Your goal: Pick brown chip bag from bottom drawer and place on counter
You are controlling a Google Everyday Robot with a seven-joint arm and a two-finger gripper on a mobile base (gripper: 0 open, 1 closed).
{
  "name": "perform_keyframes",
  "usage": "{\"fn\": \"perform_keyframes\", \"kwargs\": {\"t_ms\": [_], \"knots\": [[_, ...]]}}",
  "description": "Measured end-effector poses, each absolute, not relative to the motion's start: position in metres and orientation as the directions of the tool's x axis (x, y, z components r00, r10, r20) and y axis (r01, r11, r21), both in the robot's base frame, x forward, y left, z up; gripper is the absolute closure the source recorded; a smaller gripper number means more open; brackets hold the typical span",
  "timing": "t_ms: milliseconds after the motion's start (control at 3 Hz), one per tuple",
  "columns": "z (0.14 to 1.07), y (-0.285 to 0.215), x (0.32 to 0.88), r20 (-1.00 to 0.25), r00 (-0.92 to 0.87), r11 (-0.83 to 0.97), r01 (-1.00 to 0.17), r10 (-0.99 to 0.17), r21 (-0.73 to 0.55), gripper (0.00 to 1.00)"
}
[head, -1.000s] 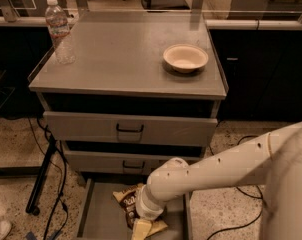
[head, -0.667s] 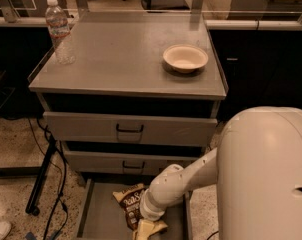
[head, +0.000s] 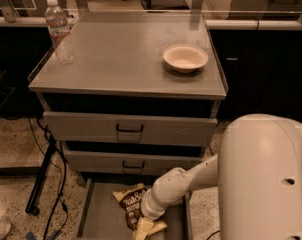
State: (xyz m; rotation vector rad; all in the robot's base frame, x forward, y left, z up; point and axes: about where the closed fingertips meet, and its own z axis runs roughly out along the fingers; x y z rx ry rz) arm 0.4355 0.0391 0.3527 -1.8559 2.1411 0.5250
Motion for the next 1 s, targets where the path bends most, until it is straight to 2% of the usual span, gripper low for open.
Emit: {"fn": "perform_keyframes", "kwargs": {"t_ms": [333, 1000], "knots": [[0.3112, 0.0464, 0.4627, -0.448, -0.174, 0.137, -0.984, -0.877, 0.113, 0.0], [0.3027, 0.0452, 0.467, -0.467, -0.185, 0.147, -0.982, -0.865, 0.118, 0.0]]}}
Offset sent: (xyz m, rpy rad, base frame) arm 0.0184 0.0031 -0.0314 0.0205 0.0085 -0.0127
